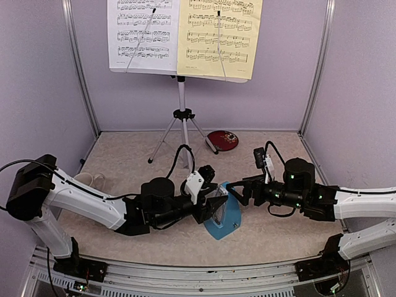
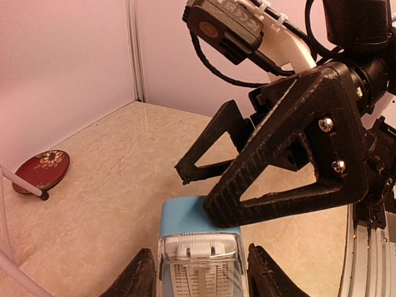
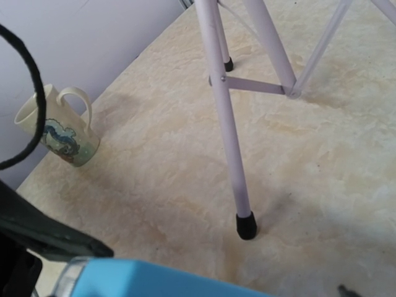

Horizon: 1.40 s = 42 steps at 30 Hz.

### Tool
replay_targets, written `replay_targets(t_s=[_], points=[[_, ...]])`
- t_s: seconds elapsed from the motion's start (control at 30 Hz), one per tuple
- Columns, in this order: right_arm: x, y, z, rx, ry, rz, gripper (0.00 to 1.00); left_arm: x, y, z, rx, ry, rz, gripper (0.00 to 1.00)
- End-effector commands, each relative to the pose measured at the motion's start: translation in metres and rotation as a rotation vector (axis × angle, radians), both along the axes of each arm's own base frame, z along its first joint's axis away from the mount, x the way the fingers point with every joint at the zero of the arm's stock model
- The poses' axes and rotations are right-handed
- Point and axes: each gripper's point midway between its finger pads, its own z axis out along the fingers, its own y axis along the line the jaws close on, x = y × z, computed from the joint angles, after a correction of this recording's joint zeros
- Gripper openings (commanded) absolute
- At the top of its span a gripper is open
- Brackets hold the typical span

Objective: Set up the instrument practice props

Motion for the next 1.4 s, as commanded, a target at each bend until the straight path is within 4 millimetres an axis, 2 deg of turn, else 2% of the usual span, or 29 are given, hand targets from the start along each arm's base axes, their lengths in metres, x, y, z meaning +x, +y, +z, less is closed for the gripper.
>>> replay_targets(t_s=[0.0, 0.3, 0.63, 0.73, 0.87, 0.93, 1.1, 1.23, 1.37], points=[[-0.002, -0.014, -0.048, -0.136, 0.079, -0.029, 0.95, 0.002, -0.002, 0.013, -0.031, -0.012, -0.002, 0.48], [-0.002, -0.016, -0.059, -0.156, 0.098, -0.038, 0.94, -0.005, 0.004, 0.009, -0.027, -0.019, -0.019, 0.39], [-0.002, -0.029, -0.096, -0.224, 0.176, -0.074, 0.92, -0.026, 0.005, 0.000, 0.013, -0.078, -0.052, 0.36], [-0.003, -0.031, -0.102, -0.234, 0.191, -0.074, 0.91, -0.026, 0.007, -0.003, 0.015, -0.074, -0.045, 0.36], [-0.005, -0.029, -0.097, -0.213, 0.179, -0.060, 0.91, -0.014, 0.011, 0.000, 0.015, -0.058, 0.037, 0.58], [-0.005, -0.026, -0.089, -0.194, 0.162, -0.046, 0.91, -0.010, 0.009, 0.003, 0.016, -0.043, 0.065, 0.62], [-0.006, -0.020, -0.078, -0.174, 0.135, -0.016, 0.90, -0.003, 0.001, 0.007, -0.004, -0.005, 0.121, 0.63], [-0.006, -0.018, -0.077, -0.175, 0.132, -0.006, 0.90, -0.002, -0.011, 0.010, 0.001, 0.001, 0.150, 0.62], [-0.005, -0.019, -0.078, -0.183, 0.134, -0.009, 0.90, -0.002, -0.017, 0.010, 0.013, -0.004, 0.168, 0.53]])
